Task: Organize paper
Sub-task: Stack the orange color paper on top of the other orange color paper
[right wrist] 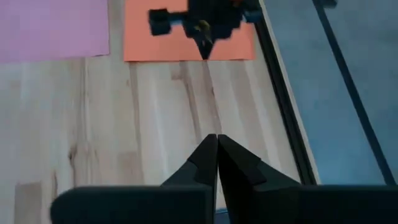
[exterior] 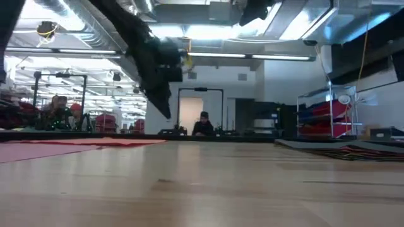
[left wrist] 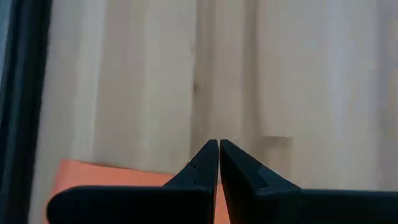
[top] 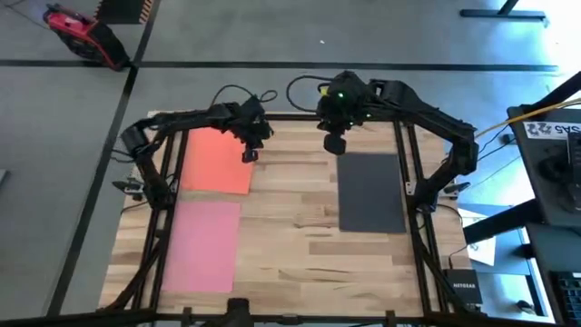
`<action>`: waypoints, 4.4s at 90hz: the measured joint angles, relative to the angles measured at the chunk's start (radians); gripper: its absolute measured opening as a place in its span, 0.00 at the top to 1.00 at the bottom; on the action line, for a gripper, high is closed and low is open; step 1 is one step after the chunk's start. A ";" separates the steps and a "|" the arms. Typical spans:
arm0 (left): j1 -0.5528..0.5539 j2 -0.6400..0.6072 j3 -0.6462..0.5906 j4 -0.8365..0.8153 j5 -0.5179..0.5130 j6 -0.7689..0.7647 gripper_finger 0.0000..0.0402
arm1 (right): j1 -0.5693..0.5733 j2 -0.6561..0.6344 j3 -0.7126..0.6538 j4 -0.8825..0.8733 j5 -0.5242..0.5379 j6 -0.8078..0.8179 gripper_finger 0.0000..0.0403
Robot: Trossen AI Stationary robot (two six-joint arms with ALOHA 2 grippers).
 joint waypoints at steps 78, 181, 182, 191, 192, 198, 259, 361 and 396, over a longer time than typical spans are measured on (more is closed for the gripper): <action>0.103 0.141 0.053 -0.081 -0.120 -0.063 1.00 | 0.000 0.001 0.000 -0.004 0.000 -0.023 1.00; 0.074 0.214 0.092 0.018 -0.128 -0.099 1.00 | 0.000 0.001 0.000 -0.016 0.000 -0.022 1.00; 0.074 0.215 0.093 0.016 -0.128 -0.099 1.00 | 0.000 0.001 0.000 -0.016 0.000 -0.022 1.00; 0.078 0.215 0.092 0.008 -0.132 -0.097 1.00 | 0.000 0.001 0.000 -0.017 0.000 -0.021 1.00; 0.078 0.215 0.092 0.007 -0.133 -0.096 1.00 | 0.000 0.001 0.000 -0.017 0.000 -0.021 1.00; 0.083 0.215 0.092 0.004 -0.133 -0.096 1.00 | 0.000 0.001 0.000 -0.017 0.000 -0.021 1.00; 0.113 0.150 0.084 -0.063 -0.105 -0.067 1.00 | 0.000 0.001 0.000 -0.017 0.001 -0.022 1.00; -0.065 0.014 -0.048 -0.130 -0.070 -0.164 1.00 | 0.000 0.002 -0.001 -0.017 0.000 -0.029 1.00; -0.314 -0.014 -0.064 -0.090 0.077 -0.297 1.00 | 0.000 0.002 -0.001 -0.017 0.000 -0.029 1.00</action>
